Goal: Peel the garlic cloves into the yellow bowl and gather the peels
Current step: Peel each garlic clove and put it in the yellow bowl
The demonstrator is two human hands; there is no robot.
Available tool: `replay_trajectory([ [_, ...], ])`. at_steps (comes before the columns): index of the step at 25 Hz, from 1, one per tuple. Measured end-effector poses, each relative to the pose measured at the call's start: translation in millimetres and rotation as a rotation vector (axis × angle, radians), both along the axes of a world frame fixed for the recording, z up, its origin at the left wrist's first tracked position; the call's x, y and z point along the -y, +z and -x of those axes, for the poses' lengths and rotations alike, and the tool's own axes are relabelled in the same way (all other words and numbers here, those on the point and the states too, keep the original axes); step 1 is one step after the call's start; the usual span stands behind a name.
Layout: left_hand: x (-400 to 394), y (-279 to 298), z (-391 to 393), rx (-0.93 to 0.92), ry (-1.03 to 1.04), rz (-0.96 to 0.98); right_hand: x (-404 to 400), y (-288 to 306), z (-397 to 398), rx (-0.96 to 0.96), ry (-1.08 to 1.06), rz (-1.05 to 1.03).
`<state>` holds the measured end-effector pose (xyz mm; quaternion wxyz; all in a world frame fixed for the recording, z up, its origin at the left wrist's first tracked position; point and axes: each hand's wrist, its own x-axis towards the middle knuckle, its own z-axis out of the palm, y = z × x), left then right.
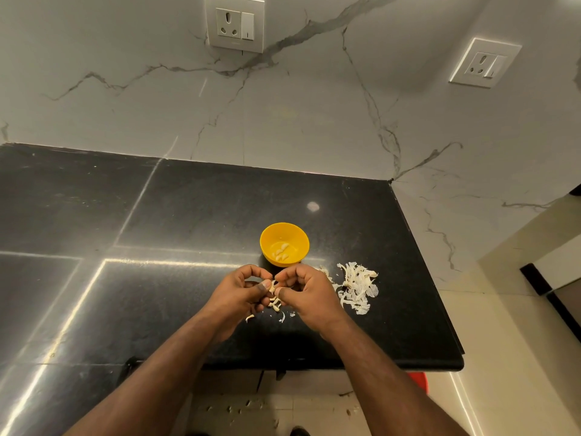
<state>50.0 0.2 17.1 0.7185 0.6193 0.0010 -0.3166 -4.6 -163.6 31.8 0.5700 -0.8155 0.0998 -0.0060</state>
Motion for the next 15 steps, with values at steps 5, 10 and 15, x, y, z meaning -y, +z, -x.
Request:
replay_trajectory([
  [5,-1.3,0.3,2.1,0.055,-0.053,-0.019,-3.5,1.1,-1.5,0.008,-0.038,0.029],
  [10,1.4,3.0,4.6,0.148,-0.053,-0.065,-4.6,-0.3,-3.3,0.014,-0.078,0.045],
  [15,3.1,3.6,3.2,0.206,0.016,-0.114,0.7,0.0,-2.6,-0.017,-0.123,0.181],
])
